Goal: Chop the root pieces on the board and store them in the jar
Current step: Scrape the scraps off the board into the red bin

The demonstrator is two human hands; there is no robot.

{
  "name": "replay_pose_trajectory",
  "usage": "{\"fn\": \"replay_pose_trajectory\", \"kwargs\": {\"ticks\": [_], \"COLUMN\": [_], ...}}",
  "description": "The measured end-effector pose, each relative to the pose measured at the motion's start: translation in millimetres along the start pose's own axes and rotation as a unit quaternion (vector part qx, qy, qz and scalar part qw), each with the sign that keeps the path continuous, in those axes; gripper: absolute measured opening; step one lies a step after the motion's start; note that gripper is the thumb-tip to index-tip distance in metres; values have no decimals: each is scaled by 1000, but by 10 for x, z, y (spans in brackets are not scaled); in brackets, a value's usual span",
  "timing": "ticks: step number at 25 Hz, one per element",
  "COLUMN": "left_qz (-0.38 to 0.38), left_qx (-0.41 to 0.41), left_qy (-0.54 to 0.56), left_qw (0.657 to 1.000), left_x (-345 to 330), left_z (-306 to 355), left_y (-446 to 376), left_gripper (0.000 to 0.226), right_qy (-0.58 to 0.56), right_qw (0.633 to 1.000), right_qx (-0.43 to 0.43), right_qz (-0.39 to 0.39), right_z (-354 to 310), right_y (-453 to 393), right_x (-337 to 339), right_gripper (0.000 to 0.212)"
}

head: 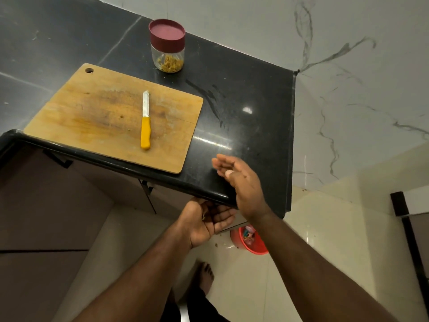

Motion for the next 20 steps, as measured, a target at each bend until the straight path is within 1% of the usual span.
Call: {"fn": "replay_pose_trajectory", "kwargs": {"ticks": [2,3,5,6,9,10,12,13,14,15,17,18,20], "left_qz": [-11,-14,-18,-13,-8,12,41,41,56,77,141,155,171], "left_qx": [-2,-2,0,2,36,45,67,76,77,79,91,96,103], "left_qy": [5,11,12,12,51,71,99,103,85,58,-15,-41,-114], "left_qw": [1000,1000,1000,1000,998,996,992,991,992,992,986,982,973], "left_x": [30,28,72,84,49,37,-39,-132,-210,-296,-424,-509,-697], "left_z": [-21,-39,-122,-198,-612,-770,-1065,-1185,-1309,-1434,-1716,-1863,-2121], "left_y": [-4,10,12,-14,-188,-268,-405,-459,-556,-685,-1023,-1221,-1619], "left_gripper": [41,38,32,27,18,21,33,37,36,33,31,32,31], "right_qy": [-22,-38,-40,-10,161,188,195,176,137,86,-15,-53,-97], "right_qw": [999,999,998,997,977,968,953,947,940,930,899,883,862], "right_qx": [-4,-8,-24,-35,-52,-66,-119,-146,-175,-202,-233,-251,-300], "right_qz": [-24,-16,38,71,130,149,198,227,260,296,371,394,398], "right_z": [93,153,319,433,775,889,1126,1264,1431,1606,1914,2064,2332], "right_y": [232,367,596,706,991,1075,1262,1352,1453,1547,1703,1759,1778], "right_x": [-140,-159,-143,-118,-115,-78,106,241,434,652,1146,1390,1841], "right_gripper": [43,42,39,36,29,31,37,37,35,33,27,23,19]}}
Point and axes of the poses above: each hand's wrist, its own y-axis away from the middle knuckle, its own x-axis out of the back of the hand, z = x × y, the point moved 5 cm from there along -y, towards the middle knuckle, and after that the axes turned 10 degrees about -z, right-handed, at the moved point
